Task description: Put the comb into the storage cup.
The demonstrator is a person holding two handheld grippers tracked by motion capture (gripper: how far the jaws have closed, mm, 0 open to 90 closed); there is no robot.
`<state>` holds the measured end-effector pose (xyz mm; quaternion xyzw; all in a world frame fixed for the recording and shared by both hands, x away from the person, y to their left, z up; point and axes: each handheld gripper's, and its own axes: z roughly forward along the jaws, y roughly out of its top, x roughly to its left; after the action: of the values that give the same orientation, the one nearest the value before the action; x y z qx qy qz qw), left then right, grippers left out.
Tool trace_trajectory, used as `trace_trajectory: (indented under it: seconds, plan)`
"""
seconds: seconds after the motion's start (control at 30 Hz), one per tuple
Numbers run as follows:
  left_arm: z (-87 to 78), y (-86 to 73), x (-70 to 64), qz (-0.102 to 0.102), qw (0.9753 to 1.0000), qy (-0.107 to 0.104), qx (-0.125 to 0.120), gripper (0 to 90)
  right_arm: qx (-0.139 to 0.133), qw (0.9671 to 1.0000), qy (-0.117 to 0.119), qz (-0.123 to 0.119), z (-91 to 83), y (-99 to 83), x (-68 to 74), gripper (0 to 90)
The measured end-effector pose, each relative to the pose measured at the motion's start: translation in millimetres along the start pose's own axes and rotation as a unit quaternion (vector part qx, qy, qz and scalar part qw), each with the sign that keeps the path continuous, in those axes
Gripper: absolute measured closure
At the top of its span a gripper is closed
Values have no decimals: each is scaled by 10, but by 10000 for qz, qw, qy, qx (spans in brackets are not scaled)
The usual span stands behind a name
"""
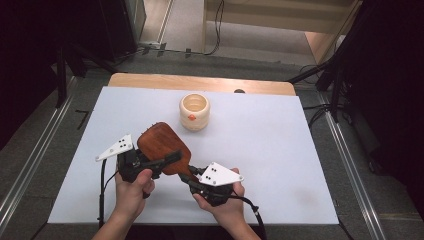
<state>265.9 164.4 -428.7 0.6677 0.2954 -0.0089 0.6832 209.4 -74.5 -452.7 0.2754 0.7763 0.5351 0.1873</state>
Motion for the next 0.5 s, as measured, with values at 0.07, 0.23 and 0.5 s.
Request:
trace_trajectory:
  seconds: [0.07,0.23,0.5]
  plan:
    - [-8,0,-17,136,9999,106,6,532,-21,10000,24,80,17,1,-16,634]
    - [-47,24,-7,188,9997,152,-45,549,-176,9998,36,-74,52,-7,-56,430]
    - [-142,76,34,283,9989,337,-134,551,-182,9998,123,-21,47,-44,-173,269]
